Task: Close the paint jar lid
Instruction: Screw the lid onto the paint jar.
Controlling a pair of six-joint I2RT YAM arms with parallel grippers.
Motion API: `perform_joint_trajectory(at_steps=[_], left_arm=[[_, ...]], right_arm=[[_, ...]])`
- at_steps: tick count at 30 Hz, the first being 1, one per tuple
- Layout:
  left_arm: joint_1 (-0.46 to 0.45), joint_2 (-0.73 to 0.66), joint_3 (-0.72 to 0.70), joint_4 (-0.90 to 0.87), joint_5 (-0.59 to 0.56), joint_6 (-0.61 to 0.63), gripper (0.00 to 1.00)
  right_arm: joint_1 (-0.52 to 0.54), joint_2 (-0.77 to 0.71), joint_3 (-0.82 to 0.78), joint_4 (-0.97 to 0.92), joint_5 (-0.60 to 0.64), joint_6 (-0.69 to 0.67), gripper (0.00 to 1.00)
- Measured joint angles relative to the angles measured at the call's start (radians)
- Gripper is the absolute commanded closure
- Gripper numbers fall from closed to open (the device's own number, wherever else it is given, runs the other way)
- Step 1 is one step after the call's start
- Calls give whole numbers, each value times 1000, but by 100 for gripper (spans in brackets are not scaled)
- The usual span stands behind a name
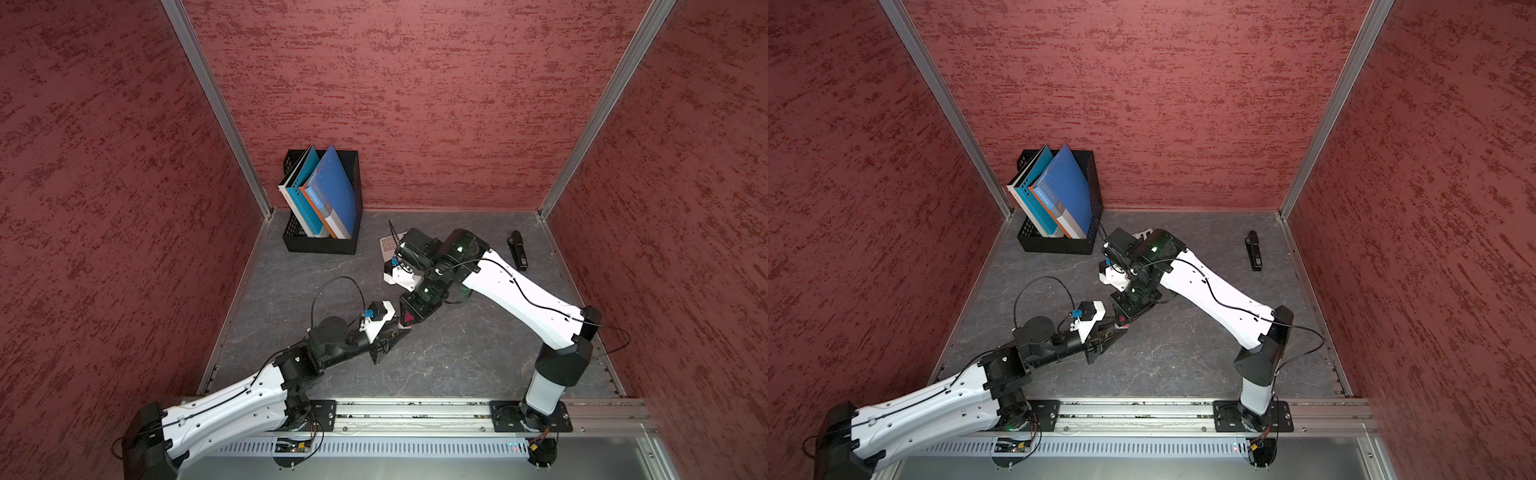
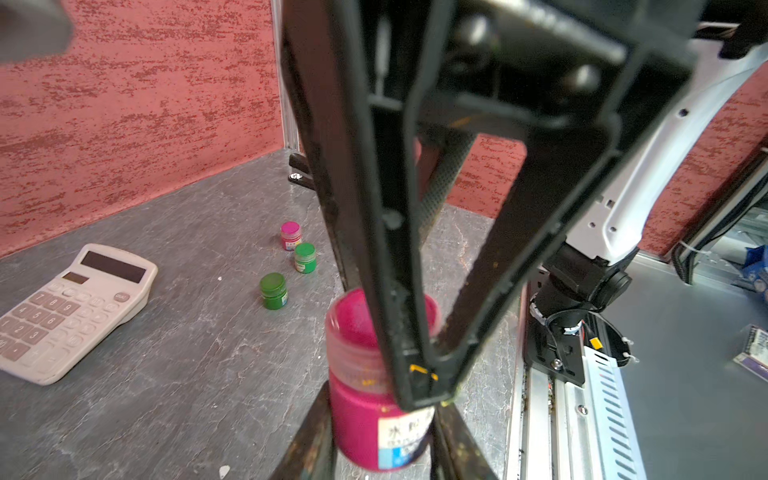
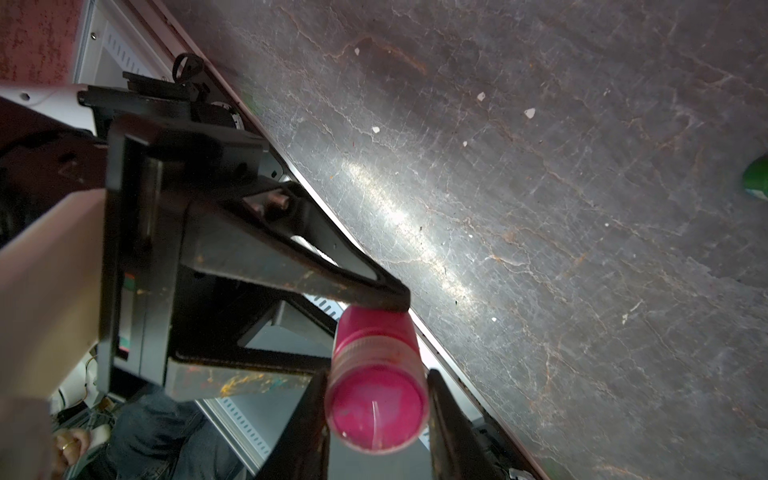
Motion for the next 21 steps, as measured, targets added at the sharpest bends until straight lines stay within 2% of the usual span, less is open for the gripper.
perform_joint_trajectory(at_steps=[6,11,17,21], left_arm=[[-23,35,-3,42,-145,19,79],[-32,149,4,150,-232,44,79],[-51,296,74,161,-326,70,79],[-78,350,87,219,-410,79,79]], right_arm=[[-15,-66,-125,151,21,105,72],[-29,-125,-235,275,90,211,71],[-43,-142,-302,341,177,337,71],[-60,-165,-335,384,186,417,71]])
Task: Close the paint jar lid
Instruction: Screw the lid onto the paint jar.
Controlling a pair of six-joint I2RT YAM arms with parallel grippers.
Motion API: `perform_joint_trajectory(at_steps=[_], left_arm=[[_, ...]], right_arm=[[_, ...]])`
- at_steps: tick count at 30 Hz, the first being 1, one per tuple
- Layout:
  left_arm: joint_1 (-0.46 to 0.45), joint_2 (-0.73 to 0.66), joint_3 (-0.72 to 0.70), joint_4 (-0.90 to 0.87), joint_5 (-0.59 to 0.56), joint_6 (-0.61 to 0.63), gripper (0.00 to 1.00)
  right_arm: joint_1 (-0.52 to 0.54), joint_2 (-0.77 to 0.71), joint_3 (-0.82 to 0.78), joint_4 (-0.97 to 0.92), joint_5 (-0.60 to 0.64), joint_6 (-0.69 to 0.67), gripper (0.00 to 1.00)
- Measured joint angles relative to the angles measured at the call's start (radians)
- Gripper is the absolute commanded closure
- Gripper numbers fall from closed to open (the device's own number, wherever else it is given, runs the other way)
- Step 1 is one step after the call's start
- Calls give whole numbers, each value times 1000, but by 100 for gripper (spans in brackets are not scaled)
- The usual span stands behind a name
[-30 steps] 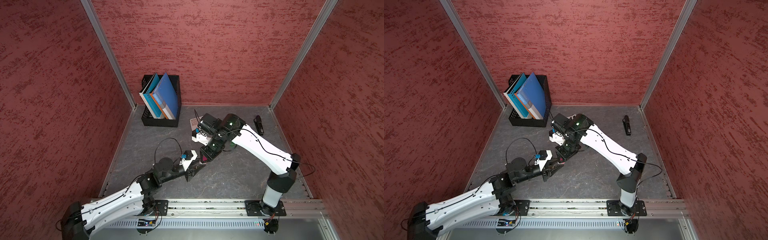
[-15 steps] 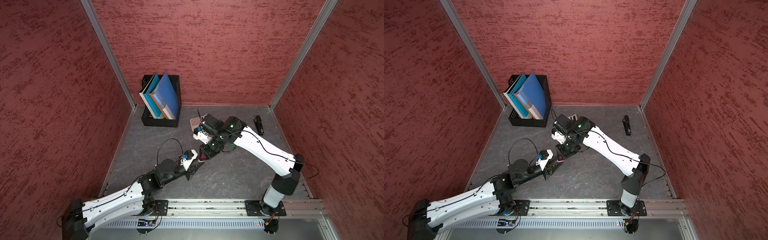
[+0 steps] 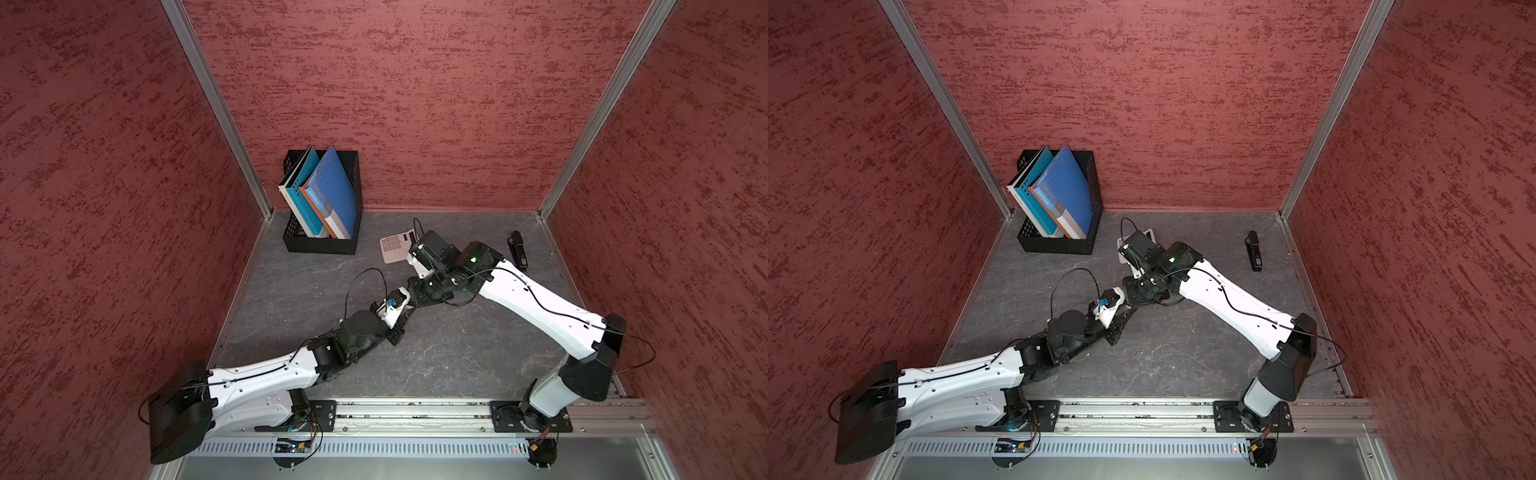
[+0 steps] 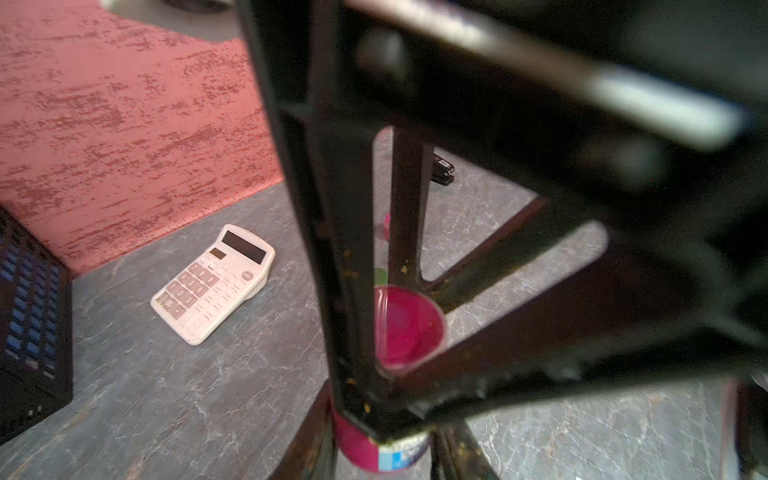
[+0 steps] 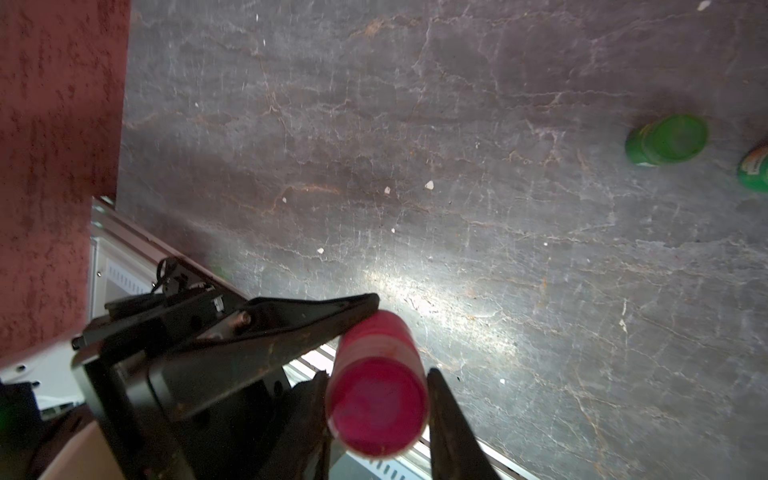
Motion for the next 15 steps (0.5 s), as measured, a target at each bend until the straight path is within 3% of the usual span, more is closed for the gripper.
perform_joint_trajectory(at_steps=[15], left_arm=[[-21,122,46,124,-262,64,79]], right_arm=[[-34,-91,-220,369,27,327,70]])
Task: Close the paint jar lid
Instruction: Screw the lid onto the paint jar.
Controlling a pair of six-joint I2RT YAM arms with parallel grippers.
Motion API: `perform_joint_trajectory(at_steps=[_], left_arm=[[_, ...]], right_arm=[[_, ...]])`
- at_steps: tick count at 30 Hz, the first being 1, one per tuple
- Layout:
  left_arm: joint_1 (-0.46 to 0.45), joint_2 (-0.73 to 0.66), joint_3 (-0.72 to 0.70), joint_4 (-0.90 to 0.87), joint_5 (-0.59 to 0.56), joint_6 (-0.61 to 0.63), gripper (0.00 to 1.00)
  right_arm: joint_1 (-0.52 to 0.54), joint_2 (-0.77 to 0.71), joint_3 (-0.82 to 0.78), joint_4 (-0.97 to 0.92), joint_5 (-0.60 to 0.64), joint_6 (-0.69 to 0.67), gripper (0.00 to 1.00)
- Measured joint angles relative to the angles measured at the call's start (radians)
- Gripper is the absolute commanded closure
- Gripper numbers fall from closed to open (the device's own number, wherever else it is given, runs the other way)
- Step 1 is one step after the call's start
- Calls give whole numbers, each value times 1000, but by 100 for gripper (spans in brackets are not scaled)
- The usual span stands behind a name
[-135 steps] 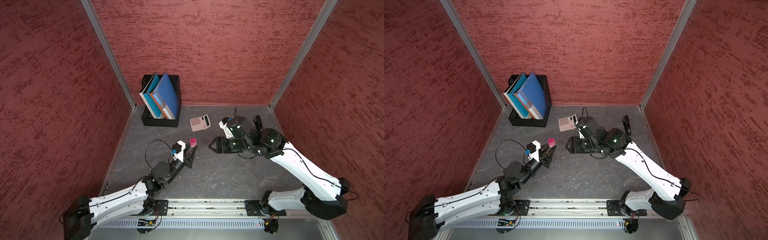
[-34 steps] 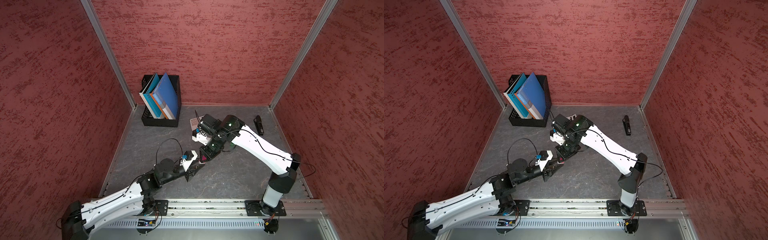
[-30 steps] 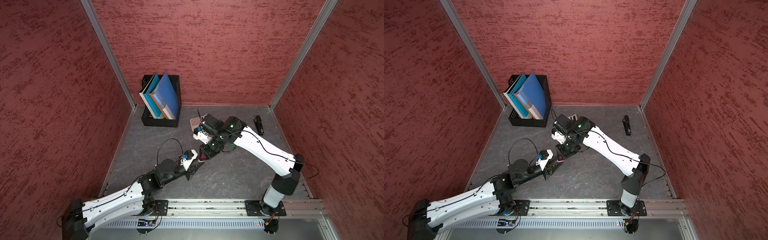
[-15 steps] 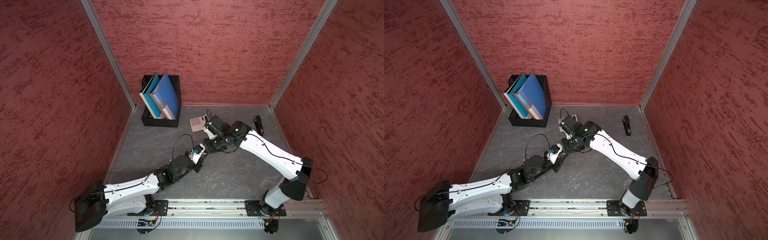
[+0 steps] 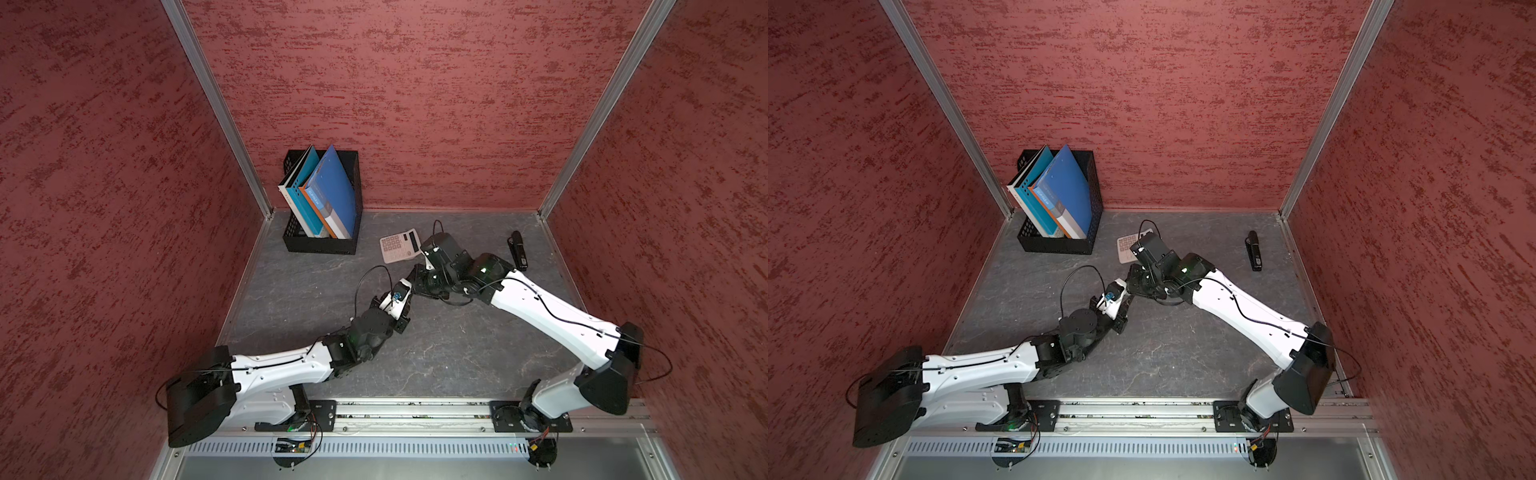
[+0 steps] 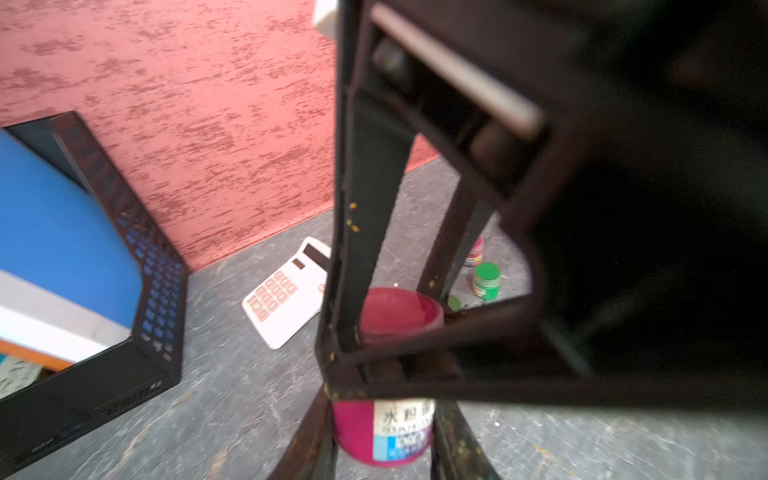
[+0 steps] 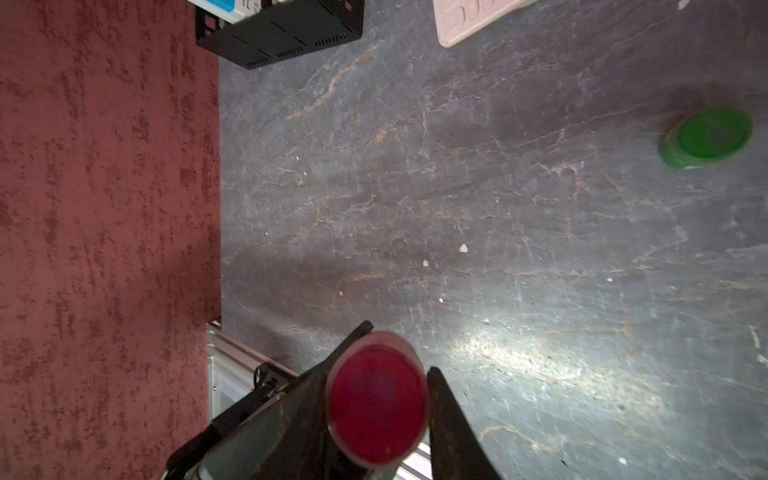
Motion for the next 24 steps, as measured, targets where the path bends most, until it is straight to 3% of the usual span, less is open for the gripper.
perform_joint_trajectory(at_steps=[7,16,24], left_arm=[[3,39,53,48,-125,10,79],[3,37,53,91,-150,35,79],[3,-19,23,89,-109,39,60]], right_arm=[[-13,-1,-9,118,13,69,68],[-13,-8,-9,148,31,75,69],[-1,-17,-7,143,32,76,70]])
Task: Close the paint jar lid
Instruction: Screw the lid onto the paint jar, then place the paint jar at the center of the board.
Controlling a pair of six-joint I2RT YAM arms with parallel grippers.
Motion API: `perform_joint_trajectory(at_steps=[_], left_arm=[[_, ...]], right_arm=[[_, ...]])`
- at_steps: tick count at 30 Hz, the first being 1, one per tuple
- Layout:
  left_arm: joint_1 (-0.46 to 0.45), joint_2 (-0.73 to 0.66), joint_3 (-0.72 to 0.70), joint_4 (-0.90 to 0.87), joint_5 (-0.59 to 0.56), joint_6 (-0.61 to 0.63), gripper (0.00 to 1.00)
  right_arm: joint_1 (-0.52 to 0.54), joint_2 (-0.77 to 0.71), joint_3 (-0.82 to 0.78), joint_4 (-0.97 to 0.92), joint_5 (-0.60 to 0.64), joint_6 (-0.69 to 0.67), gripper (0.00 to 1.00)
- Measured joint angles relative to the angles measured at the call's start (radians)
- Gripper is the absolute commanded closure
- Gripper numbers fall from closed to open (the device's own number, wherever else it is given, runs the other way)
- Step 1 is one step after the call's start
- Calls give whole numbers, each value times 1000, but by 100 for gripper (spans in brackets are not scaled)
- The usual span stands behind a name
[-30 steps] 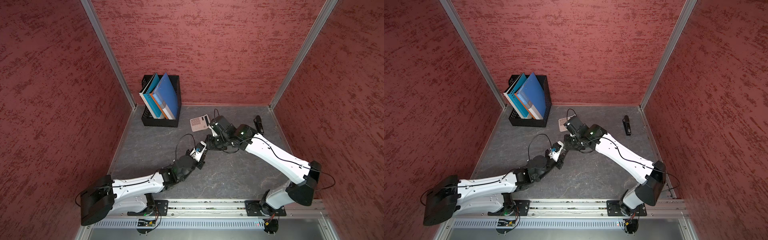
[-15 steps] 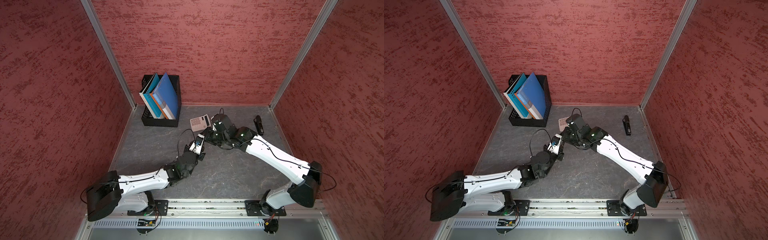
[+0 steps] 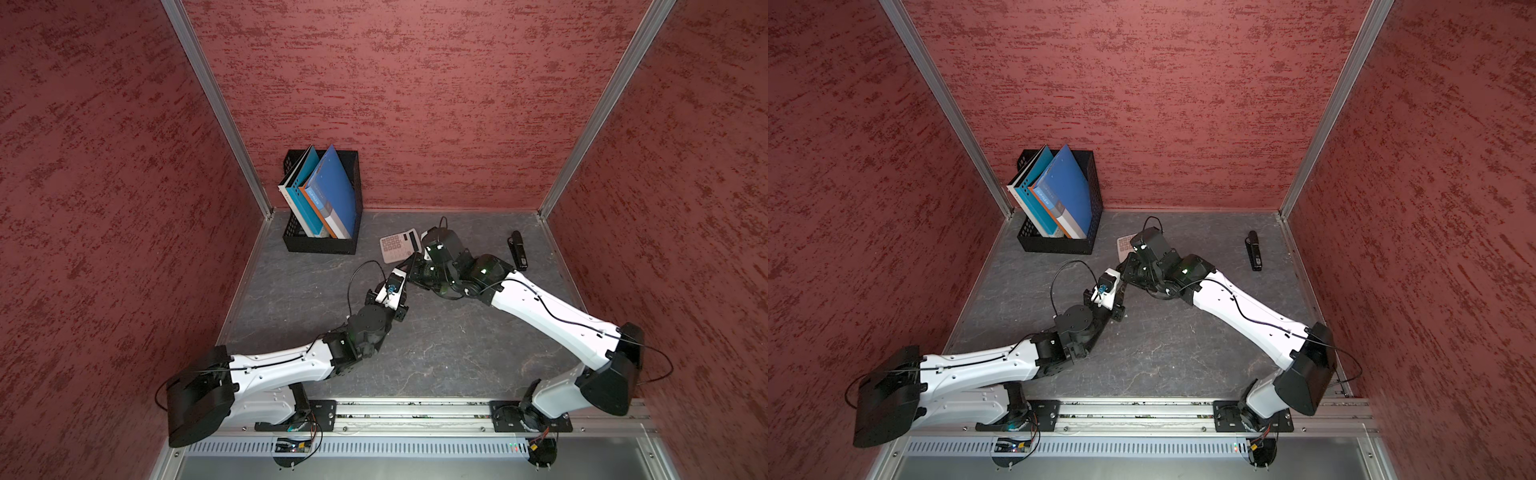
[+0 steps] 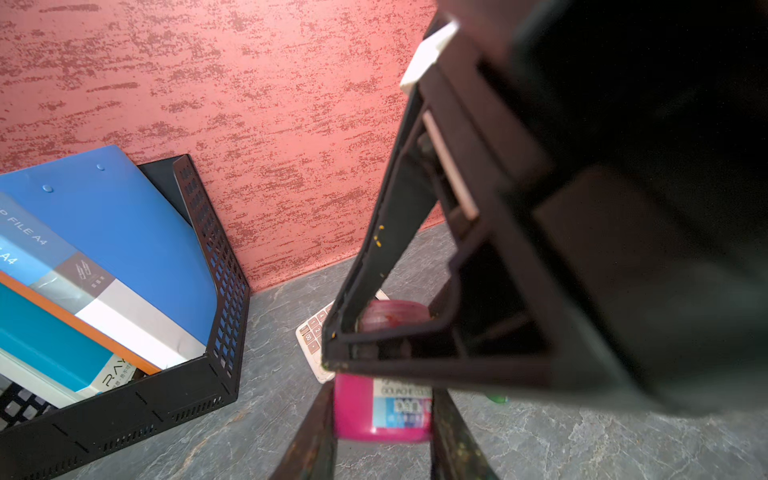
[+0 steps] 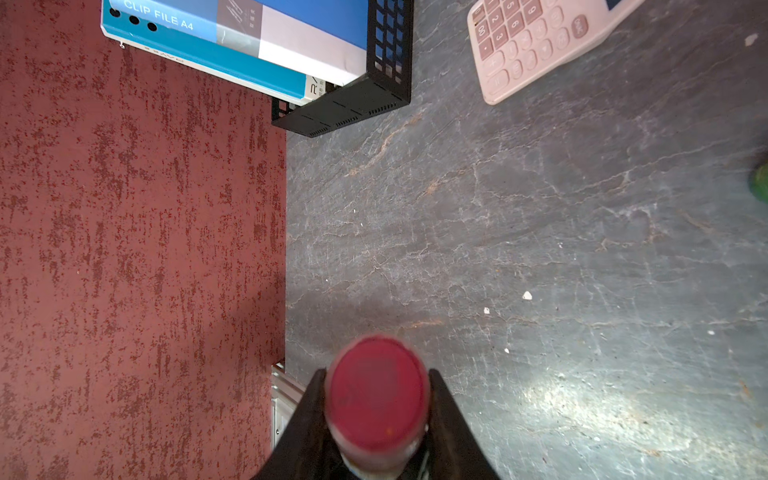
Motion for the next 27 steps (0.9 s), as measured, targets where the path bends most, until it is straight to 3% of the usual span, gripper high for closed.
perform_joint_trajectory(at_steps=[14,21,27], left_arm=[[-11,-92,-54,-57,123,-180,48],[-27,-205,-51,-156,197,-306,47],[-30,-304,-53,-311,209,-431,44]], right_arm=[[-1,28,4,-94,-36,-93,70],[-88,74,0,-110,-13,-210,70],[-187,158,0,-112,79,-319,70]])
